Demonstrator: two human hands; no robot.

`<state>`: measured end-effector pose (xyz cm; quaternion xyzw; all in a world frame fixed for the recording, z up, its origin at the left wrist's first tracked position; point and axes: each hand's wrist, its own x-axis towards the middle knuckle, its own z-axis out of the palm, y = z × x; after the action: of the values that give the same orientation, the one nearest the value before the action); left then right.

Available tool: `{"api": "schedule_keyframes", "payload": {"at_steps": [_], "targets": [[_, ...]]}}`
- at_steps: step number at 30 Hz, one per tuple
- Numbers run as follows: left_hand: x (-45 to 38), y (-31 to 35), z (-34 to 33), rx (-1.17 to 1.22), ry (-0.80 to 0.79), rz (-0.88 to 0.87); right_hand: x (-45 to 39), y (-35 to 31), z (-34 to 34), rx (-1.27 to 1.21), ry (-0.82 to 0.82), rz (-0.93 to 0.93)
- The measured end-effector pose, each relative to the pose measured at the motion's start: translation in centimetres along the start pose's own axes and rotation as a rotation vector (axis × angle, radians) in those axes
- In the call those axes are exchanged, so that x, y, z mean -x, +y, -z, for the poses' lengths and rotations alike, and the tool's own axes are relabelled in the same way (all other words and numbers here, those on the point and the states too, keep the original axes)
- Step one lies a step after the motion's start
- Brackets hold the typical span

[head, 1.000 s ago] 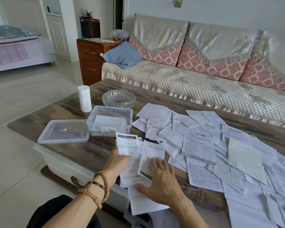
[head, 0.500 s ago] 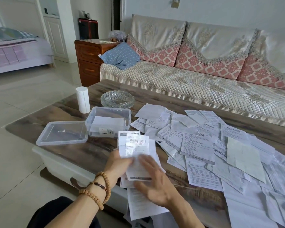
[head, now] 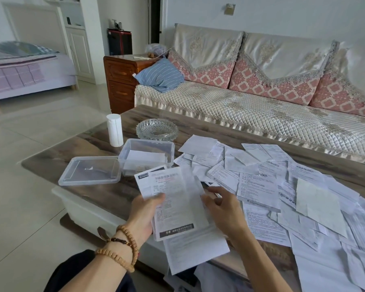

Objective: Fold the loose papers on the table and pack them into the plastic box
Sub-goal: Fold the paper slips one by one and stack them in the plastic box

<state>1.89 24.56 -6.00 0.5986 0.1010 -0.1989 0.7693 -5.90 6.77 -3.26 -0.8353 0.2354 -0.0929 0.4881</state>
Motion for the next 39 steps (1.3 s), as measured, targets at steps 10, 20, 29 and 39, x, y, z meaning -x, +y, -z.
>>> {"api": "schedule_keyframes", "payload": {"at_steps": [10,20,29,39], "targets": [[-0.9,0.1,0.8,0.024,0.177,0.015,-0.3,0.9,1.4,0.166,0.232,0.136],[0.2,2.3,4.2,-0.029,-0.120,-0.082,-2.8,2.0,-0.4,0.165,0.097,-0.054],[0.1,1.3,2.0,-0.388,-0.114,-0.102,-0.6,0.5,-4.1,-0.654,-0.264,-0.121],[1.3,2.2,0.5,-0.598,-0.081,-0.116,0.9,-0.4,-4.2,-0.747,-0.082,-0.061]]}}
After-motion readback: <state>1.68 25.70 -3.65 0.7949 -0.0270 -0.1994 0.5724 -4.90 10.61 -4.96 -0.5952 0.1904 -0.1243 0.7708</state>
